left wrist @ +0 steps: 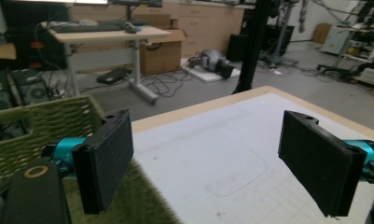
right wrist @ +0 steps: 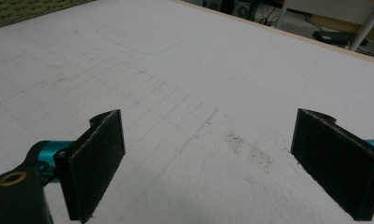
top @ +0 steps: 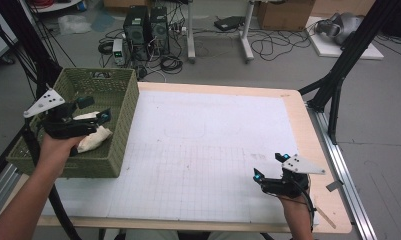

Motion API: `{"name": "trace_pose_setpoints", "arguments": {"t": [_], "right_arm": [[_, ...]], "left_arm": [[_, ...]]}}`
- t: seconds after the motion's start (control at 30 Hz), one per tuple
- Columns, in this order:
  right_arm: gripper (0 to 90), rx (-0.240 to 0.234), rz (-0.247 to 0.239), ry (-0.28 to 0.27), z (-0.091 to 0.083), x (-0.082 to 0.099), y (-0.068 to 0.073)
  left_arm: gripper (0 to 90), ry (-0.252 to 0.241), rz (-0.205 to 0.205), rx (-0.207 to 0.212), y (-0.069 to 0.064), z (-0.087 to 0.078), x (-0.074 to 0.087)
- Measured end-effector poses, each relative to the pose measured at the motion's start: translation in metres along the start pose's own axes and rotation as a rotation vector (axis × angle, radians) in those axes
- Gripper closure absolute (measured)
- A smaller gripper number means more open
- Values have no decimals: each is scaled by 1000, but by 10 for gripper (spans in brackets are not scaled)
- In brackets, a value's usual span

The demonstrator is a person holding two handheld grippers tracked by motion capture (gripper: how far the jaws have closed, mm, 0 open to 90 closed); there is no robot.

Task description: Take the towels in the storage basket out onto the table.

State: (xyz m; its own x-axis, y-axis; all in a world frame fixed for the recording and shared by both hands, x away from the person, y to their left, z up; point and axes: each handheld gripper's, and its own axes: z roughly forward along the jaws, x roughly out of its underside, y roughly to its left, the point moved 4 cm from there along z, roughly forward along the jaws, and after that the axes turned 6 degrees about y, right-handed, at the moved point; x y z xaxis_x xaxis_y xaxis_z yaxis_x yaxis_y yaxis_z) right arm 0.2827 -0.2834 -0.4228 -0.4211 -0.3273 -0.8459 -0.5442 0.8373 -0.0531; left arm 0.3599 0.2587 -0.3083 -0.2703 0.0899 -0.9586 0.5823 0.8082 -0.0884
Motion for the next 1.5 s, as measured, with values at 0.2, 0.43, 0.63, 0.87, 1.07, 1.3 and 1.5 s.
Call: {"name": "trace_pose_setpoints", "arguments": {"t": [0.2, 0.43, 0.63, 0.87, 1.07, 1.3, 1.5], "right_arm": [[91, -1, 1, 5, 1, 0, 0], [91, -4, -4, 9, 2, 1, 0], [91, -3, 2, 20, 3, 2, 0], [91, -2, -5, 28, 4, 3, 0], [91, -4, -7, 30, 4, 3, 0], [91, -2, -7, 38, 4, 5, 0], [91, 5, -1, 38, 2, 6, -2]], "left_arm": [[185, 48, -31, -63, 29, 1, 8], [185, 181, -54, -165, 67, 8, 24], [184, 290, -78, -244, 91, 13, 40], [195, 438, -89, -309, 108, 20, 64], [222, 560, -128, -333, 118, 25, 77], [278, 736, -133, -382, 124, 36, 96], [328, 805, -118, -364, 124, 39, 103]]}}
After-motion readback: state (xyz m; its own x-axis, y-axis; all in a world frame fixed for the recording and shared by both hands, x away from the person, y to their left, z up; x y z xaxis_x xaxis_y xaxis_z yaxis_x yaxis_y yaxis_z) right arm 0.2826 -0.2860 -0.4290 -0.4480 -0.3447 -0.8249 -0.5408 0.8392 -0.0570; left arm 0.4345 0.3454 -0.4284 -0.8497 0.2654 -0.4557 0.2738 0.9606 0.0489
